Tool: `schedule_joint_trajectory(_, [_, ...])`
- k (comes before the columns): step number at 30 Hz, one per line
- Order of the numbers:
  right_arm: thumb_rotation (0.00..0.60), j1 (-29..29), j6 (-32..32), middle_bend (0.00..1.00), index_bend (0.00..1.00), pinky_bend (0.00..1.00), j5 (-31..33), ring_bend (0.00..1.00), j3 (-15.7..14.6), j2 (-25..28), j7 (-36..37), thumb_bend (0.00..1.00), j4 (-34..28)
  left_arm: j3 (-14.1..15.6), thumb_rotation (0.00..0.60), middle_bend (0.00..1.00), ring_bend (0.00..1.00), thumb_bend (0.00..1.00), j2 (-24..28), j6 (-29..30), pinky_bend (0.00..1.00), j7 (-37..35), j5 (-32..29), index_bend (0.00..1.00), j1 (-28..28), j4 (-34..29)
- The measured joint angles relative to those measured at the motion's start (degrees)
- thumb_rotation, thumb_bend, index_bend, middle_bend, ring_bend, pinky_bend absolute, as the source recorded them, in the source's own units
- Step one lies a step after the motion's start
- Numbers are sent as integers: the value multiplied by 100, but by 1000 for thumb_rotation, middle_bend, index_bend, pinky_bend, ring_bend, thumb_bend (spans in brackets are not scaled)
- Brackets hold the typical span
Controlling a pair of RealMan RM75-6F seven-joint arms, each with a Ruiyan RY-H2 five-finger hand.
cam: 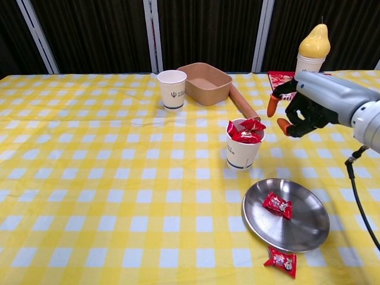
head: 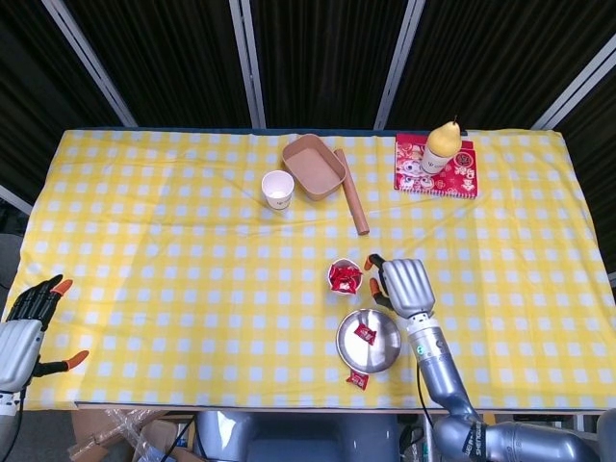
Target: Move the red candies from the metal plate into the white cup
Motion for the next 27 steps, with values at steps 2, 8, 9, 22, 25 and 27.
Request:
schedule_joint_trajectory(2, [600,-57,24,826,441,952,-149,877,-97,70,89,511,-105,1,600,0,0,0,0,36,0,-9,29,0,8,3])
schedule_joint_trajectory(8, [600,-235,29,826,440,952,-1140,877,-541,489,734,465,-373,6,600,0,0,0,-22,112,0,-27,98,0,31,32])
schedule_joint_trajectory(9, [600,-256,15,826,441,952,-1384,877,-639,589,916,452,-399,7,600,0,0,0,-25,121,0,-26,107,0,34,34])
schedule_joint_trajectory(22, [600,-445,86,826,354,952,-3876,877,-1938,1474,2517,305,-112,4,600,0,0,0,-104,222,0,55,183,0,59,68])
schedule_joint_trajectory(25, [600,-519,111,826,346,952,-4085,877,-2107,1423,2478,304,69,3,600,0,0,0,-118,258,0,61,212,0,68,75])
schedule_joint_trajectory(27, [600,-558,132,826,337,952,-4197,877,-2170,1357,2401,304,214,4,600,0,0,0,-131,294,0,62,236,0,79,88])
